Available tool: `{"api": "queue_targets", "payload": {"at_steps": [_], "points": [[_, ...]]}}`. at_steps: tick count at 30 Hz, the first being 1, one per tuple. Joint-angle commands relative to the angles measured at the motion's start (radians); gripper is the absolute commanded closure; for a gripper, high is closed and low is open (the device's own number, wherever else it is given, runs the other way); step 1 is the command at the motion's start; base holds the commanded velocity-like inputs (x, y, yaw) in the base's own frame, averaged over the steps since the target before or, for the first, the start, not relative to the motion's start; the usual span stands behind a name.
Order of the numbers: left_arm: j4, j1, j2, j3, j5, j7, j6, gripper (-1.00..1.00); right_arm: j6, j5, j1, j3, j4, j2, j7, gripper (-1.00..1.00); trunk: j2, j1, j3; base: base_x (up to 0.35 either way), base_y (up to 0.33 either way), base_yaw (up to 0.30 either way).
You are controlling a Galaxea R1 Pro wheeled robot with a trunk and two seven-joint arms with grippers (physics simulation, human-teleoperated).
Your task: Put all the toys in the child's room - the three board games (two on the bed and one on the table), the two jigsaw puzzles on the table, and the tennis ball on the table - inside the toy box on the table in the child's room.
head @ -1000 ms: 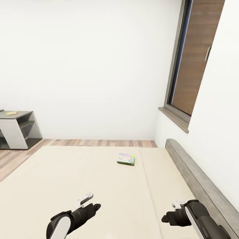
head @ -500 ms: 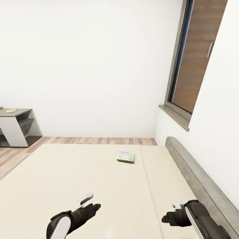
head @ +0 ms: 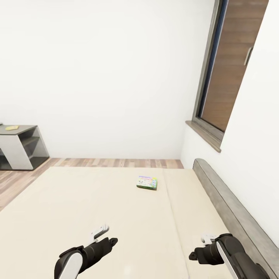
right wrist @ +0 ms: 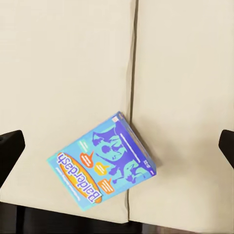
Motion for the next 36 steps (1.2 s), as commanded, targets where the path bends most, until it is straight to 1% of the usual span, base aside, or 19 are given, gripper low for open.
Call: {"api": "queue_targets", "payload": {"at_steps": [1,31,36], "points": [[-0.001,-0.001,0.0,0.0,0.01,0.01,0.002,-1.0,0.004,0.0,-0.001,0.0,-0.001,0.0,0.002,-1.0,0.006,-0.004,0.0,0.0,0.0,0.0],[-0.001,-0.001,0.0,0.0,0.011,0.011,0.001,-1.0,0.004,0.001,0.0,0.001,-0.001,0.003,0.002,-1.0,0.006,-0.004,-0.049,0.0,0.0,0.0],[-0.001,-0.001,0.0,0.0,0.011,0.014,0.001,-1.0,0.004,0.001,0.0,0.001,-0.001,0.003,0.002,-1.0,0.041,-0.023,-0.041,0.0,0.0,0.0]]}}
